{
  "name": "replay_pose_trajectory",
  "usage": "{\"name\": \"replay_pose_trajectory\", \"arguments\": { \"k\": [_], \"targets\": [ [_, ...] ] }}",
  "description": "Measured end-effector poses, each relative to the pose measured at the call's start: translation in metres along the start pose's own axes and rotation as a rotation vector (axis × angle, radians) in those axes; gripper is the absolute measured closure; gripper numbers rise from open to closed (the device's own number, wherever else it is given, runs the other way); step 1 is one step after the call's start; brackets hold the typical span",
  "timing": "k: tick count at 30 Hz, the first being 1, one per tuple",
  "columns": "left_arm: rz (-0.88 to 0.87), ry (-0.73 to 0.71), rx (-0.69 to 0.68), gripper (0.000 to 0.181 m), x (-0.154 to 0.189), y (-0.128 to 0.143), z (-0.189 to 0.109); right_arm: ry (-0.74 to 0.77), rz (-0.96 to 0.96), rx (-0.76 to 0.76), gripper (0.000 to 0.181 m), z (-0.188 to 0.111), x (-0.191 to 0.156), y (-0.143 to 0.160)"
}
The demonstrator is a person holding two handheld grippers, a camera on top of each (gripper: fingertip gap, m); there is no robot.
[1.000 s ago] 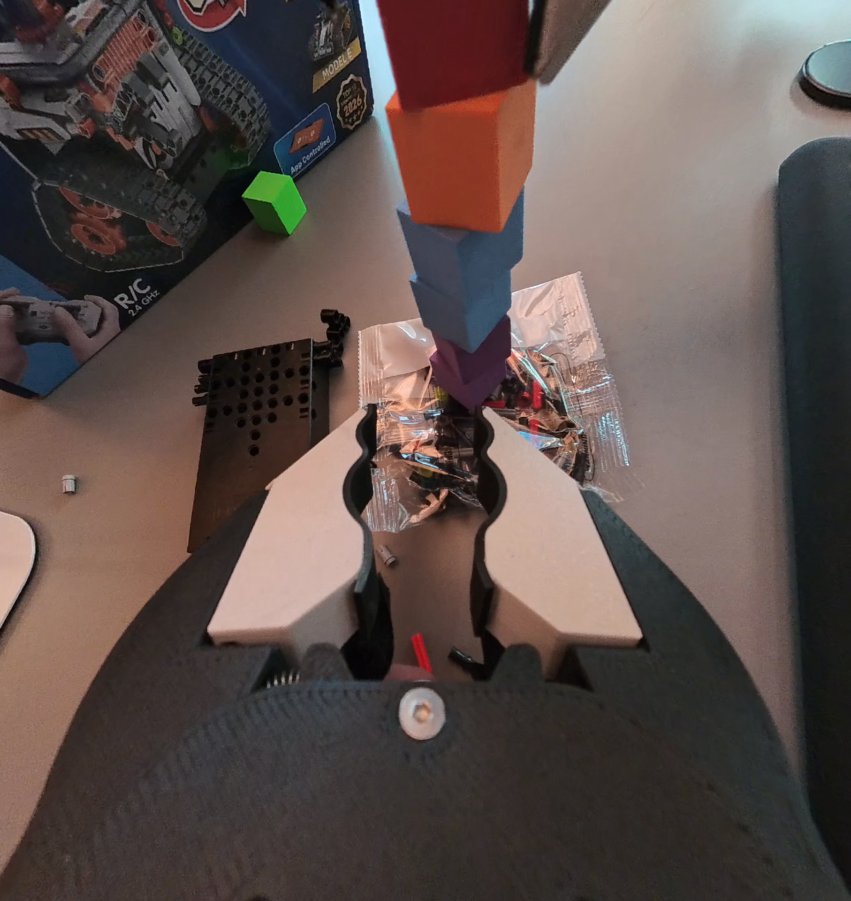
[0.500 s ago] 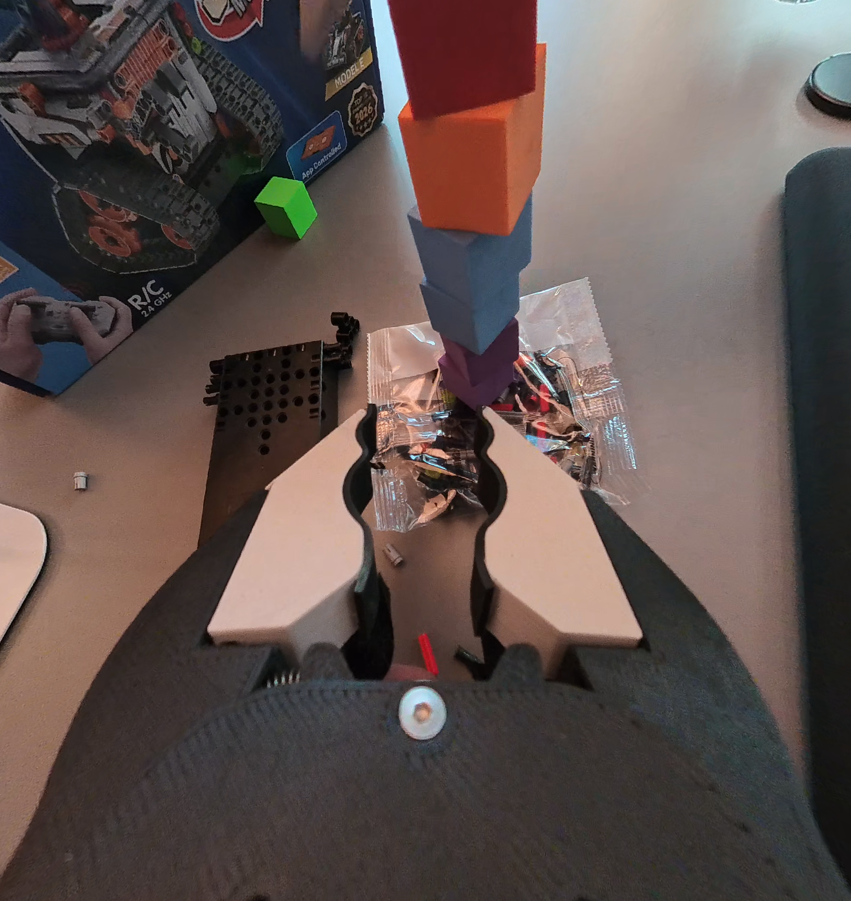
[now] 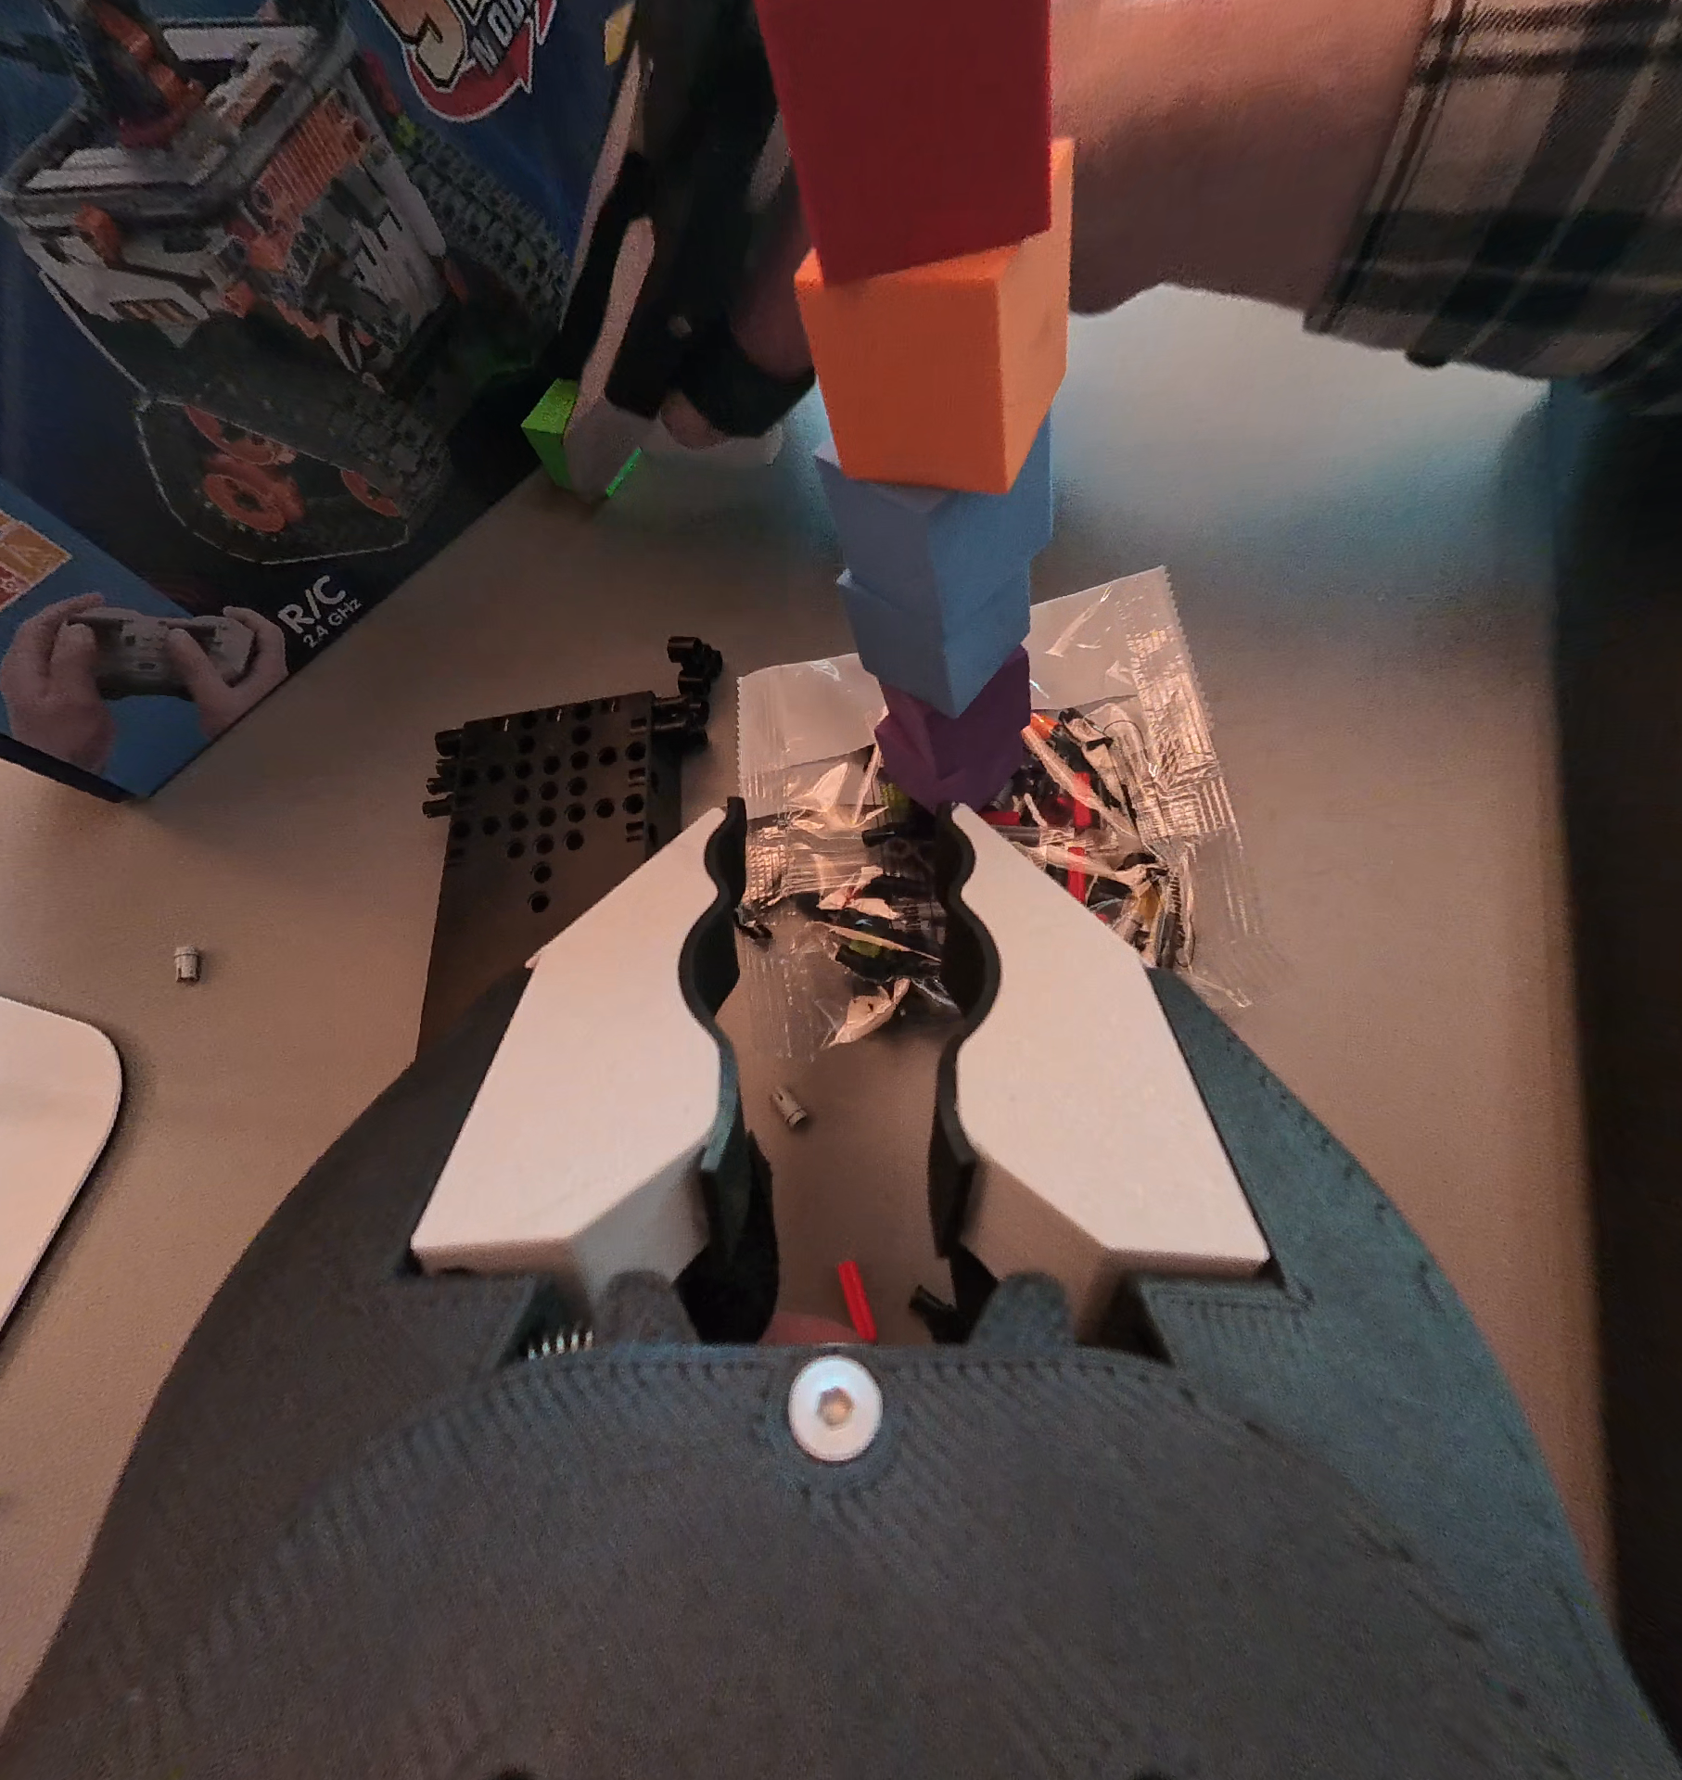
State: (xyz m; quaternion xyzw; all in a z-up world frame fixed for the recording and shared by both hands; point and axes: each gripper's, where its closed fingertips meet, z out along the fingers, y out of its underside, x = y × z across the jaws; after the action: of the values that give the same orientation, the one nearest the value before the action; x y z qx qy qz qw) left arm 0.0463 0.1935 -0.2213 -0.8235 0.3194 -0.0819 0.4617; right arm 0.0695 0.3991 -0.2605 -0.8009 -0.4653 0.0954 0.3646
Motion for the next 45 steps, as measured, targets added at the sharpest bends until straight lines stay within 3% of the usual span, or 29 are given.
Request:
{"name": "replay_pose_trajectory", "arguments": {
  "k": [5, 8, 14, 18, 21, 31, 45],
  "targets": [
    [-0.001, -0.002, 0.006, 0.144, -0.001, -0.001, -0.001, 0.015, -0.009, 0.027, 0.150, 0.001, 0.000, 0.001],
    [-0.001, -0.004, 0.007, 0.144, -0.001, -0.001, -0.002, -0.041, -0.005, 0.068, 0.150, -0.018, -0.005, -0.005],
    [-0.003, -0.003, 0.009, 0.144, -0.001, -0.001, -0.002, -0.183, -0.139, 0.243, 0.150, -0.121, -0.024, -0.044],
    [-0.007, 0.002, 0.004, 0.143, 0.000, 0.000, -0.001, -0.310, -0.258, 0.292, 0.150, -0.192, -0.049, -0.063],
    [-0.013, 0.004, 0.000, 0.143, 0.000, 0.002, -0.001, -0.449, -0.336, 0.272, 0.149, -0.226, -0.079, -0.066],
    [-0.012, 0.003, 0.005, 0.143, 0.000, 0.001, -0.003, -0.560, -0.436, 0.130, 0.149, -0.220, -0.122, -0.051],
    [-0.007, 0.005, 0.002, 0.143, 0.001, 0.001, -0.003, -0.572, -0.463, 0.071, 0.147, -0.208, -0.128, -0.043]
  ]
}}
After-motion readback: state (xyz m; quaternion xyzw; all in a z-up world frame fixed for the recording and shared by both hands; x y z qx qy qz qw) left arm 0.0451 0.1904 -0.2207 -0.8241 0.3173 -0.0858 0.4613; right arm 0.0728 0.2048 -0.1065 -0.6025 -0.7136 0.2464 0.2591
